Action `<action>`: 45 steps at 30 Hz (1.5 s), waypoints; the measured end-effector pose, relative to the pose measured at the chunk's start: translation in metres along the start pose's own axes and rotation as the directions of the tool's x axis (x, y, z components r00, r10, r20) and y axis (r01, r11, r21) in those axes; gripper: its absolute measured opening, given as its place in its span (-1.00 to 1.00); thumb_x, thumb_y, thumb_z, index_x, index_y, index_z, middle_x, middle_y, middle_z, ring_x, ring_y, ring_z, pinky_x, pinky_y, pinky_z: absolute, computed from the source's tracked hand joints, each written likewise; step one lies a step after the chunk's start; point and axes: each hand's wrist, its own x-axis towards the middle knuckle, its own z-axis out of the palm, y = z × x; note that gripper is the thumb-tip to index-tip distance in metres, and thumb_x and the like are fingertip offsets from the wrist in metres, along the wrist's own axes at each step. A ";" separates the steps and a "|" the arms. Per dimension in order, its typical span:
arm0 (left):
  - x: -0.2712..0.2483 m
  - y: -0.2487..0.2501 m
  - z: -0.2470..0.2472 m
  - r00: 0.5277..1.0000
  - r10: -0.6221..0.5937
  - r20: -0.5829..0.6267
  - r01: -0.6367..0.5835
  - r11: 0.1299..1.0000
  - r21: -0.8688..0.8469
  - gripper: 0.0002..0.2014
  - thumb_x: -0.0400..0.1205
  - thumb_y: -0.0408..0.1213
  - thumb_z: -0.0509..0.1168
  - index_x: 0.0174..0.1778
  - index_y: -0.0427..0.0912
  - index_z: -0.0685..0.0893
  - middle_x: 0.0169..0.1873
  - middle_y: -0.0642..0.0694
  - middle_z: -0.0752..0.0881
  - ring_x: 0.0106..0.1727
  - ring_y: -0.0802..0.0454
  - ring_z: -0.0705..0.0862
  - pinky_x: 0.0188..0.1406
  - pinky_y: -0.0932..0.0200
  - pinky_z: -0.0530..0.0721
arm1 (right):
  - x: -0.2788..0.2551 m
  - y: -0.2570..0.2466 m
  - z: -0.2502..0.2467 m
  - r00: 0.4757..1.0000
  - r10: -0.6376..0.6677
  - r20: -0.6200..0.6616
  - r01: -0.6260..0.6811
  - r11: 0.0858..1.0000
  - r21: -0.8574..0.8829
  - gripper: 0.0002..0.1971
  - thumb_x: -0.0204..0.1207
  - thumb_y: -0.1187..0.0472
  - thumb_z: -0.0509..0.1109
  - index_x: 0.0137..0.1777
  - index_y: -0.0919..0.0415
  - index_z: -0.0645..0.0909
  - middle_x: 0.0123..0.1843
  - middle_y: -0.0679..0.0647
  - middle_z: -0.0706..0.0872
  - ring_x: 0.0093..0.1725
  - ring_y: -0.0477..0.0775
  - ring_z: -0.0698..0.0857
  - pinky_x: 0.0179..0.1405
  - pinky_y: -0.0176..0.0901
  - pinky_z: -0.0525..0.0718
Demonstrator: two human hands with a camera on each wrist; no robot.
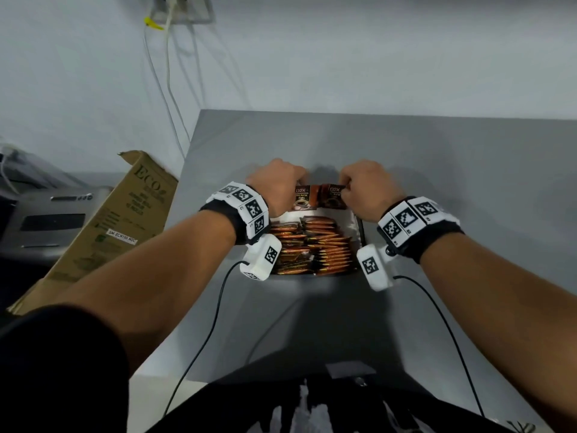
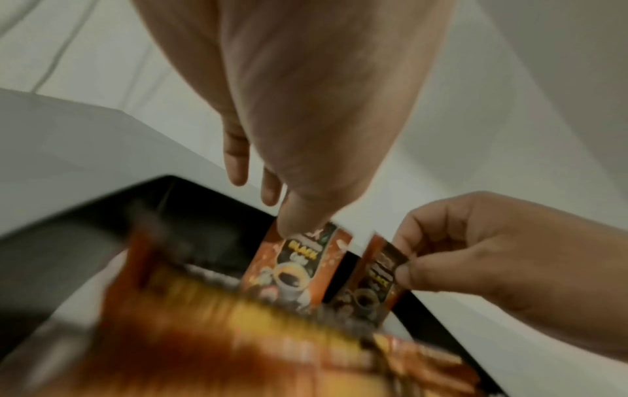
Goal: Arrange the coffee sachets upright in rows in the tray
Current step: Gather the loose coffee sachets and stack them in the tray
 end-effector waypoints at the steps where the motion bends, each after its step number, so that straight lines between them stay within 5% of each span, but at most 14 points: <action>1: -0.001 -0.002 -0.001 1.000 -0.006 -0.005 0.006 1.000 -0.008 -0.75 0.56 -0.40 0.27 0.06 -0.04 0.74 -0.15 -0.10 0.72 -0.15 -0.15 0.71 -0.24 0.04 0.70 | -0.002 -0.001 0.000 1.000 -0.020 -0.004 0.020 0.999 0.028 -0.89 0.57 0.27 0.35 0.02 0.13 0.68 0.06 0.11 0.65 0.04 0.09 0.57 -0.03 -0.13 0.48; 6: -0.022 -0.008 -0.010 0.997 -0.006 -0.073 -0.003 0.992 -0.127 -0.77 0.59 -0.44 0.25 0.01 -0.13 0.77 -0.17 0.03 0.71 -0.15 -0.01 0.69 -0.20 0.23 0.49 | -0.019 -0.017 0.001 0.988 -0.140 0.069 0.133 0.986 0.101 -0.96 0.60 0.25 0.35 0.00 0.11 0.61 -0.08 -0.01 0.63 -0.09 0.04 0.61 -0.24 -0.19 0.48; 8: -0.036 -0.009 -0.013 0.992 0.006 -0.126 -0.027 0.986 -0.162 -0.76 0.60 -0.43 0.25 0.06 -0.15 0.77 -0.09 0.00 0.70 -0.13 0.05 0.64 -0.16 0.25 0.48 | -0.025 -0.022 0.005 0.978 -0.182 0.097 0.174 0.981 0.090 -0.98 0.60 0.21 0.35 -0.04 0.07 0.58 -0.05 0.01 0.65 -0.08 0.06 0.64 -0.16 -0.11 0.59; 12: -0.067 -0.007 -0.005 0.998 0.062 0.007 -0.060 0.989 -0.136 -0.76 0.59 -0.39 0.26 0.09 -0.06 0.74 -0.07 0.00 0.66 -0.08 0.04 0.63 -0.12 0.22 0.46 | -0.037 -0.025 0.012 0.949 -0.241 0.203 0.239 0.970 0.034 -0.98 0.63 0.12 0.29 0.01 0.00 0.53 -0.11 -0.02 0.68 -0.16 0.03 0.66 -0.17 -0.06 0.63; 14: -0.077 -0.006 0.009 0.995 0.068 0.072 -0.060 0.992 -0.114 -0.75 0.60 -0.41 0.23 0.08 -0.05 0.71 0.00 -0.02 0.63 0.01 0.01 0.63 0.00 0.18 0.52 | -0.040 -0.027 0.014 0.932 -0.242 0.271 0.237 0.970 0.051 -0.88 0.64 0.08 0.26 0.13 -0.01 0.51 -0.07 -0.04 0.70 -0.18 -0.02 0.66 -0.21 -0.12 0.61; 17: -0.086 -0.005 0.021 0.994 0.032 0.106 -0.017 0.990 -0.139 -0.82 0.62 -0.27 0.23 0.11 -0.05 0.62 0.06 -0.03 0.62 0.11 -0.04 0.63 0.15 0.08 0.58 | -0.042 -0.029 0.014 0.877 -0.248 0.411 0.237 0.968 0.077 -0.48 0.51 -0.20 0.33 0.41 -0.02 0.47 0.17 -0.09 0.66 0.03 -0.03 0.68 0.06 -0.08 0.69; 18: -0.089 -0.003 0.021 0.991 0.018 0.131 0.003 0.987 -0.164 -0.75 0.62 -0.12 0.26 0.19 -0.05 0.57 0.10 -0.03 0.63 0.11 -0.04 0.64 0.15 0.05 0.61 | -0.044 -0.029 0.014 0.856 -0.260 0.448 0.256 0.964 0.071 -0.33 0.39 -0.35 0.38 0.43 -0.04 0.47 0.22 -0.10 0.63 0.08 -0.03 0.66 0.14 -0.04 0.69; 20: -0.097 0.000 0.024 0.980 0.017 0.199 0.018 0.984 -0.176 -0.30 0.49 0.26 0.34 0.46 -0.05 0.40 0.24 -0.01 0.62 0.17 0.00 0.63 0.23 0.03 0.63 | -0.049 -0.027 0.011 0.825 -0.278 0.492 0.301 0.953 0.035 -0.04 0.06 -0.50 0.52 0.43 -0.05 0.42 0.24 -0.13 0.59 0.15 -0.04 0.64 0.22 0.02 0.67; 22: -0.104 0.007 0.029 0.977 0.034 0.211 -0.020 0.997 -0.068 0.13 0.23 0.51 0.39 0.61 -0.06 0.24 0.35 0.01 0.51 0.29 0.03 0.54 0.38 0.03 0.56 | -0.055 -0.025 0.008 0.802 -0.284 0.525 0.360 0.932 -0.046 0.13 -0.07 -0.42 0.66 0.50 -0.03 0.30 0.28 -0.10 0.57 0.22 -0.01 0.61 0.32 0.05 0.62; 25: -0.109 0.012 0.045 0.991 0.045 0.123 -0.057 0.994 0.098 0.19 0.10 0.52 0.44 0.57 -0.10 0.28 0.29 -0.03 0.45 0.26 0.00 0.48 0.44 0.06 0.48 | -0.058 -0.023 0.013 0.809 -0.293 0.510 0.408 0.904 -0.129 0.27 -0.03 -0.30 0.72 0.64 0.05 0.13 0.44 -0.01 0.49 0.38 0.06 0.53 0.48 0.07 0.50; 32: -0.097 0.010 0.052 0.995 0.090 0.051 -0.093 0.993 0.073 -0.04 0.16 0.35 0.45 0.41 -0.07 0.38 0.16 -0.01 0.64 0.15 -0.01 0.62 0.51 0.03 0.34 | -0.065 -0.023 0.034 0.873 -0.323 0.365 0.396 0.906 -0.147 -0.11 0.13 -0.32 0.55 0.43 0.05 0.39 0.25 0.00 0.56 0.16 0.05 0.60 0.24 -0.01 0.62; 45: -0.096 0.015 0.060 0.996 0.083 0.029 -0.087 0.987 0.136 -0.16 0.19 0.37 0.34 0.34 -0.01 0.49 0.07 0.07 0.71 0.09 0.03 0.69 0.57 -0.09 0.31 | -0.078 -0.016 0.056 0.917 -0.336 0.215 0.373 0.913 -0.165 -0.24 0.19 -0.36 0.50 0.28 0.03 0.38 0.17 -0.01 0.60 0.13 0.03 0.60 0.24 0.07 0.66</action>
